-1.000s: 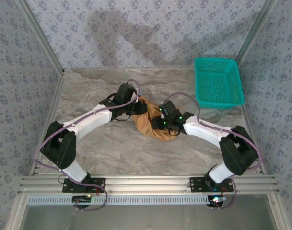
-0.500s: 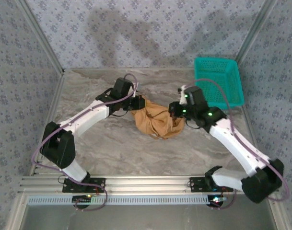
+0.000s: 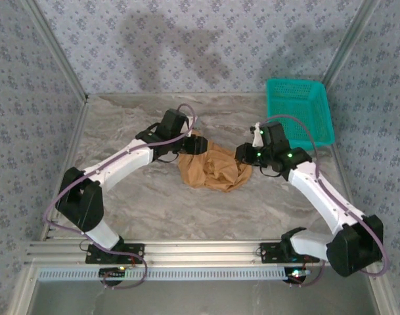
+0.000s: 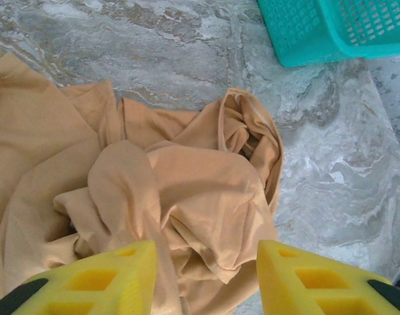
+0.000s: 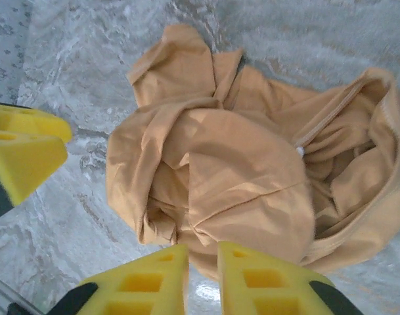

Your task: Fold the inside-out t-shirt

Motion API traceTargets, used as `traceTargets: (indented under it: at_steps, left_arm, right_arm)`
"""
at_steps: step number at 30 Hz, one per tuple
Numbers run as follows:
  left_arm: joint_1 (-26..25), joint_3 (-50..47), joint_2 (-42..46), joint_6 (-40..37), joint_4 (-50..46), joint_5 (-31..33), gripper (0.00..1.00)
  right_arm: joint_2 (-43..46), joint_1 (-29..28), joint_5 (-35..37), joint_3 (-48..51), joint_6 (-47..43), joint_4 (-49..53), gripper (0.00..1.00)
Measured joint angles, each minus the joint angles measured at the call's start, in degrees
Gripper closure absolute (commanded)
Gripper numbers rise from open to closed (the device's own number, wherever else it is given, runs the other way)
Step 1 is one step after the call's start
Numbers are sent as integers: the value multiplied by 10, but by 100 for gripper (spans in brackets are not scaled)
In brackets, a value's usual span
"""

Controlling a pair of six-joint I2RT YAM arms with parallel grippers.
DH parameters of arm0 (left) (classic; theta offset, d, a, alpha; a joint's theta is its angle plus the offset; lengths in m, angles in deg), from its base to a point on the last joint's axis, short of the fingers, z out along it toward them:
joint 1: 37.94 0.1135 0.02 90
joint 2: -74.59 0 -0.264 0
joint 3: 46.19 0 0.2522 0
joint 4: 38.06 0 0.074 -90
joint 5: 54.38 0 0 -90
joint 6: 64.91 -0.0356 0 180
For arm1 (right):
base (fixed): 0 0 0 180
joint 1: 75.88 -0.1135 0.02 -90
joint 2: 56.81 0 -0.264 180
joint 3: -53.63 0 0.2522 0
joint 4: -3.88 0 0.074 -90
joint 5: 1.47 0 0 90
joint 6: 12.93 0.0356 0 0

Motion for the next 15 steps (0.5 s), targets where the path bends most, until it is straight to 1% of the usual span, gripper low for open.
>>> traceTargets:
  at_steps: [2,4,8,10,11,12,13,14,15]
  left_arm:
    - [-2,-5,0,-5,-8,16,54]
    - [-5,-12,0,-8,-21,31,52]
    - [-12,-44,0,-2,-33,44,47]
    - [-16,-69,2,6,-31,43,45]
    - [-18,-82,3,11,-28,43,44]
    - [-20,-95,3,16,-23,42,44]
    - [-24,-108,3,21,-17,42,46]
    - [-28,-120,2,26,-13,41,51]
    - [-32,-127,0,29,-10,40,59]
  right_arm:
    - [-32,-28,18,2,0,-7,53]
    - [-66,-61,42,1,-3,-12,49]
    - [-145,-121,94,-6,-5,-16,47]
    - [-182,-132,116,-17,-9,-15,48]
    - [-202,-134,127,-27,-13,-13,52]
    - [-217,-135,134,-34,-15,-13,59]
    - [-231,-135,142,-42,-19,-12,70]
    - [-243,-135,150,-51,-24,-9,82]
    - [-249,-135,155,-57,-24,-7,92]
